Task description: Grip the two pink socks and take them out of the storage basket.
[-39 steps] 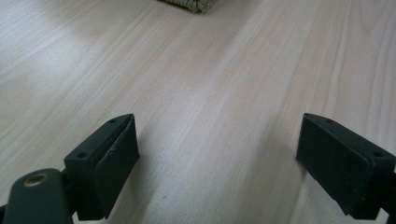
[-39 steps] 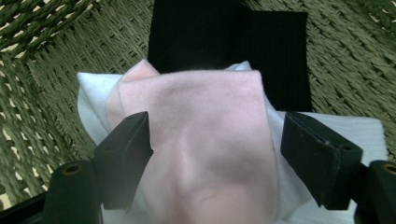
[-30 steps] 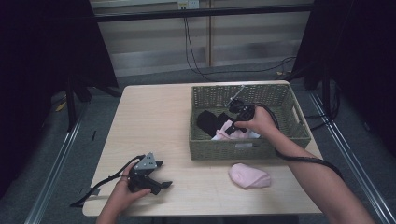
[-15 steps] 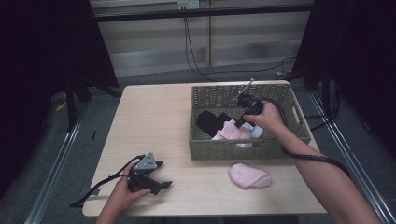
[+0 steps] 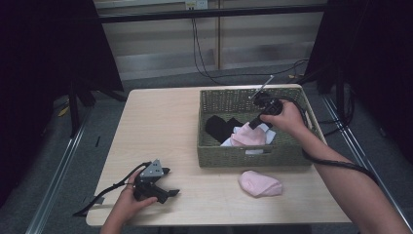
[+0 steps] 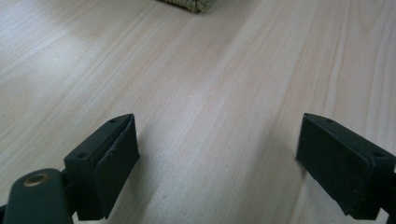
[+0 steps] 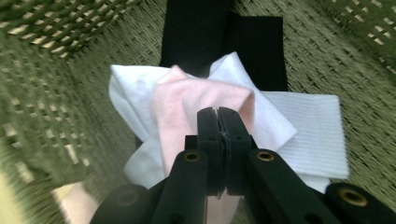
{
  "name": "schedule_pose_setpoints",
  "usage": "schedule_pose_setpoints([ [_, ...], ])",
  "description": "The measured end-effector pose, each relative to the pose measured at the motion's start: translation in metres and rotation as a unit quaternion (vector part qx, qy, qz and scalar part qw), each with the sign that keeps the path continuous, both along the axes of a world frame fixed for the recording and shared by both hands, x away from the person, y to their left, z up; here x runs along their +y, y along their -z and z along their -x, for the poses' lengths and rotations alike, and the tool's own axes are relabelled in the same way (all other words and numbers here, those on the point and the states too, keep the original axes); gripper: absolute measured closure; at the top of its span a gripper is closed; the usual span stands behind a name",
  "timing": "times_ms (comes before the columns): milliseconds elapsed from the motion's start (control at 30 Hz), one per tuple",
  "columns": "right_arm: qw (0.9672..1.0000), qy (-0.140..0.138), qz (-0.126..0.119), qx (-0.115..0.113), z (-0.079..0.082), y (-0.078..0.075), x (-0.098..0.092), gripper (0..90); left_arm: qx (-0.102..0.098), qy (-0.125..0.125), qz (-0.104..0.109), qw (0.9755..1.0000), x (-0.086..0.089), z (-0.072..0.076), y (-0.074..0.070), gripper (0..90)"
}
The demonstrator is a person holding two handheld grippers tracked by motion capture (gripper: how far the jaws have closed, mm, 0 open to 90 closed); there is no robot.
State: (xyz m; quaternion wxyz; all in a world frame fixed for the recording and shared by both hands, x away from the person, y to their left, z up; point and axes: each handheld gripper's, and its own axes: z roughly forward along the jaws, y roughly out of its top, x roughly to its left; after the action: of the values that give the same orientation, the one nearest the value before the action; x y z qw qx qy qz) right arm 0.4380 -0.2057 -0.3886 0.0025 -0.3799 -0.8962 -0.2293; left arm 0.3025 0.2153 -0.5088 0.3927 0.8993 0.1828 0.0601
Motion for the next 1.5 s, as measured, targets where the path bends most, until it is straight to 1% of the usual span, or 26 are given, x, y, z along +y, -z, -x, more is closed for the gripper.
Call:
schedule_pose_setpoints([
  [167, 0.9999, -0.008, -0.003, -0.008, 0.004, -0.017, -0.003, 88.2, 0.0, 0.0, 0.0, 1.0, 0.0, 0.0, 0.0, 12.1],
  [200, 0.9999, -0.006, -0.008, -0.008, 0.005, -0.021, -0.004, 88.2, 0.0, 0.0, 0.0, 1.0, 0.0, 0.0, 0.0, 12.2],
  [267, 0.9999, -0.008, -0.009, -0.01, 0.006, -0.028, -0.004, 88.2, 0.0, 0.0, 0.0, 1.0, 0.0, 0.0, 0.0, 12.2],
  [300, 0.9997, -0.013, -0.013, -0.014, 0.006, -0.034, -0.004, 88.2, 0.0, 0.0, 0.0, 1.0, 0.0, 0.0, 0.0, 12.2],
  [367, 0.9996, -0.016, -0.011, -0.018, 0.007, -0.041, -0.003, 88.2, 0.0, 0.0, 0.0, 1.0, 0.0, 0.0, 0.0, 12.2],
  [433, 0.9995, -0.016, -0.018, -0.018, 0.009, -0.05, -0.003, 88.2, 0.0, 0.0, 0.0, 1.0, 0.0, 0.0, 0.0, 12.2],
  [500, 0.9994, -0.022, -0.011, -0.024, 0.011, -0.059, -0.002, 88.2, 0.0, 0.0, 0.0, 1.0, 0.0, 0.0, 0.0, 12.1],
  [567, 0.9993, -0.024, -0.012, -0.026, 0.012, -0.066, -0.003, 88.2, 0.0, 0.0, 0.0, 1.0, 0.0, 0.0, 0.0, 12.1],
  [733, 0.9989, -0.033, -0.002, -0.034, 0.018, -0.082, -0.003, 88.1, 0.0, 0.0, 0.0, 1.0, 0.0, 0.0, 0.0, 12.2],
  [933, 0.9982, -0.04, 0.002, -0.044, 0.026, -0.102, -0.007, 88.1, 0.0, 0.0, 0.0, 1.0, 0.0, 0.0, 0.0, 12.1],
  [1067, 0.9979, -0.041, -0.004, -0.05, 0.032, -0.115, -0.009, 88.1, 0.0, 0.0, 0.0, 1.0, 0.0, 0.0, 0.0, 12.2],
  [1100, 0.9976, -0.042, -0.005, -0.054, 0.034, -0.118, -0.009, 88.1, 0.0, -0.001, -0.001, 1.0, 0.0, 0.0, 0.0, 12.2],
  [1133, 0.9977, -0.043, -0.007, -0.053, 0.036, -0.121, -0.01, 88.1, 0.0, 0.0, 0.0, 1.0, 0.0, 0.0, 0.0, 12.2],
  [1200, 0.9974, -0.044, -0.007, -0.056, 0.039, -0.126, -0.012, 88.1, 0.0, 0.0, 0.0, 1.0, 0.0, 0.0, 0.0, 12.1],
  [1333, 0.997, -0.05, -0.017, -0.057, 0.046, -0.133, -0.015, 88.1, 0.0, 0.0, 0.0, 1.0, 0.0, 0.0, 0.0, 12.1],
  [1367, 0.9968, -0.052, -0.015, -0.059, 0.047, -0.135, -0.016, 88.1, 0.0, 0.0, 0.0, 1.0, 0.0, 0.0, 0.0, 12.2],
  [1500, 0.9964, -0.059, -0.023, -0.056, 0.054, -0.142, -0.017, 88.1, 0.0, 0.0, 0.0, 1.0, 0.0, 0.0, 0.0, 12.1],
])
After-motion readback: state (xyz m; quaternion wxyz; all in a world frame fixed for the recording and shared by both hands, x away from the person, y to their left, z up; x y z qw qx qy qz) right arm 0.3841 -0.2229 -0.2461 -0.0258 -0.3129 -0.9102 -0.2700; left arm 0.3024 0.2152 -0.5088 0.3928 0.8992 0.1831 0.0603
